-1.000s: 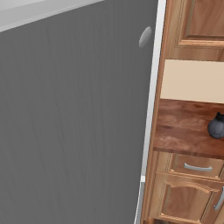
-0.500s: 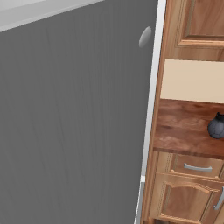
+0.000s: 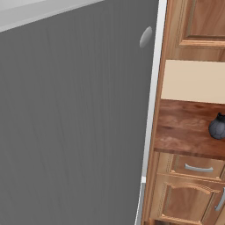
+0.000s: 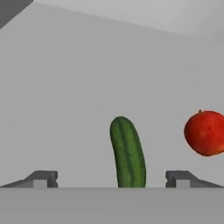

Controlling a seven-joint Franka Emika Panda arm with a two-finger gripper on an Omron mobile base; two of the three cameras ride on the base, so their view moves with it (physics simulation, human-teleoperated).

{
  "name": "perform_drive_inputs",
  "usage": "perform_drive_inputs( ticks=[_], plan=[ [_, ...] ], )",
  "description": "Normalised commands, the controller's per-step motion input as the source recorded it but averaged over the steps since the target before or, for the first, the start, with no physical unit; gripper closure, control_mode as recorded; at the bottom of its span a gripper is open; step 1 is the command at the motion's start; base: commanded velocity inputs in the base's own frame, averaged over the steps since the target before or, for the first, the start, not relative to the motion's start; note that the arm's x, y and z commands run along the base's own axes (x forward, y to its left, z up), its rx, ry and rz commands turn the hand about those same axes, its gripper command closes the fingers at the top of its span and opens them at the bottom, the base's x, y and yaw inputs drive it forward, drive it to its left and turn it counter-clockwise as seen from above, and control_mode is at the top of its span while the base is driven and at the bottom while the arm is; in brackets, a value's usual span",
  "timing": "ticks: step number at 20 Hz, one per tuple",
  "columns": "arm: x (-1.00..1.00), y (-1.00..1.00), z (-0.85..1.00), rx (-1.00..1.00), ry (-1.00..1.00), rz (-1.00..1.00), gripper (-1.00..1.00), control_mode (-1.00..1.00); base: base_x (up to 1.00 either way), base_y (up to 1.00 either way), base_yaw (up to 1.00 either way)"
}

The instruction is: Move the apple and pickle from the top shelf to the second highest shelf to make space. Then, place the pitcher from the counter on the cleared top shelf.

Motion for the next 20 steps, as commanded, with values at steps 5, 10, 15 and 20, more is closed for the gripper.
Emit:
perform_drive_inputs(
  ticks=[5,10,15,20],
  plan=[
    [-0.74,-0.03,0.40,0.00,0.00,-0.04,-1.00,-1.00,0.00,0.00,0.00],
    [-1.00,-0.12,0.31,0.00,0.00,0.00,-1.00,-1.00,0.00,0.00,0.00],
    [-1.00,-0.25,0.39,0.04,0.00,0.00,-1.00,-1.00,0.00,0.00,0.00],
    [-1.00,-0.27,0.53,0.05,0.00,0.00,-1.00,-1.00,0.00,0.00,0.00]
  ],
)
